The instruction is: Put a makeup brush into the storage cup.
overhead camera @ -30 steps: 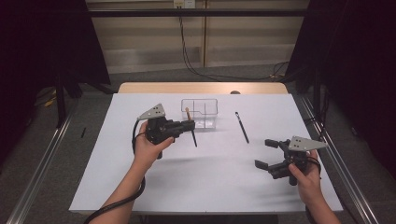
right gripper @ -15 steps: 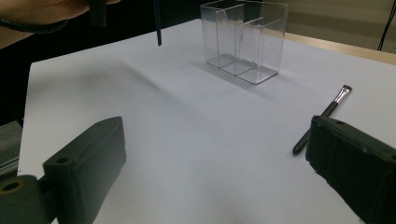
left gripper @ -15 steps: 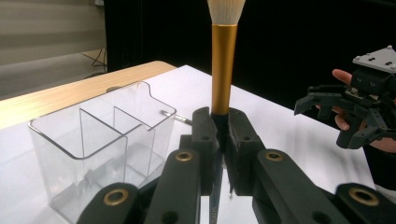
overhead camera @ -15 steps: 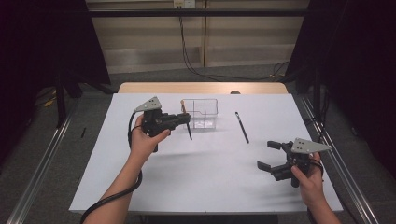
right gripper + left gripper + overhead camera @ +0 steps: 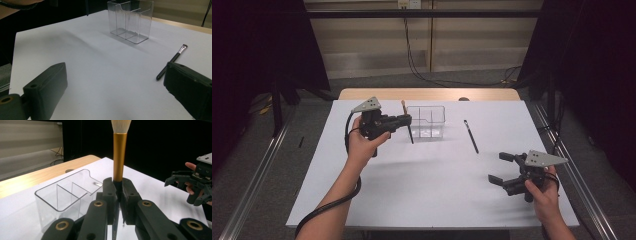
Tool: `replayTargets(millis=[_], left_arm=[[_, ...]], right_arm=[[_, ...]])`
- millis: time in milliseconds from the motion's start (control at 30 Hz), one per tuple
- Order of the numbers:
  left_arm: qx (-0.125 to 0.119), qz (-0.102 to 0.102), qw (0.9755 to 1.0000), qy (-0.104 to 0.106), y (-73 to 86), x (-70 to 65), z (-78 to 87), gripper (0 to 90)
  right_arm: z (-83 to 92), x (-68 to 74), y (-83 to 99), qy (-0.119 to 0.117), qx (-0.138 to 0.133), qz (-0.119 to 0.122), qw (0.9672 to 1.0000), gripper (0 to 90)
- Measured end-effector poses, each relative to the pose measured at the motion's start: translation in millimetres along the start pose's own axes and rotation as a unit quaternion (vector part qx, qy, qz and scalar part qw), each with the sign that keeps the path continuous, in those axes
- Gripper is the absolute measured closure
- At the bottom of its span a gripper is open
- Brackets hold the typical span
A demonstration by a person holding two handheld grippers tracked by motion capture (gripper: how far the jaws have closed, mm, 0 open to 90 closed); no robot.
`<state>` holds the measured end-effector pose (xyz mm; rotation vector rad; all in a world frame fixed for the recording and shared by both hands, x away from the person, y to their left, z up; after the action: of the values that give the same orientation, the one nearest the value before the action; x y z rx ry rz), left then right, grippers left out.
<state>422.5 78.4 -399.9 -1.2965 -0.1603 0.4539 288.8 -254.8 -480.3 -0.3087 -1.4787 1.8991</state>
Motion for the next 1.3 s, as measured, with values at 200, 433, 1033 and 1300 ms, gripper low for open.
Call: replayTargets(millis=[200, 433, 1033, 1300], left_arm=[[0.005, -0.001, 0.9999, -0.009, -3.3, 7.3, 2.8, 83.4], [0.002, -0.002, 0.9997, -0.024, -10.0, 16.5, 6.0, 83.5], [0.003, 0.0, 0.9989, -0.048, -29.6, 35.4, 2.9, 83.5], [0.0, -0.006, 0.9981, -0.062, -40.4, 42.9, 2.0, 83.4]], right_arm=[[2.2, 0.5, -0.9, 0.0, -0.006, 0.0, 1.0, 4.6], [2.5, 0.5, -0.3, 0.0, -0.007, -0.001, 1.0, 4.6], [4.9, 0.6, -0.2, 0.002, -0.011, 0.001, 0.9999, 4.6], [4.5, 0.9, 0.2, 0.0, -0.01, 0.0, 0.9999, 4.6]])
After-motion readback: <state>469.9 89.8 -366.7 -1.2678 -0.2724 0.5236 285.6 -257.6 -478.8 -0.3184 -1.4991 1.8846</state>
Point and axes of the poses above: each handheld gripper's, and its own axes: z roughly backward along the jaws, y roughly out of its underside, x roughly to its left, the point moved 7 cm from there along -z, roughly forward along the jaws, and after that the axes turned 6 degrees about -z, right-handed, at the moved point
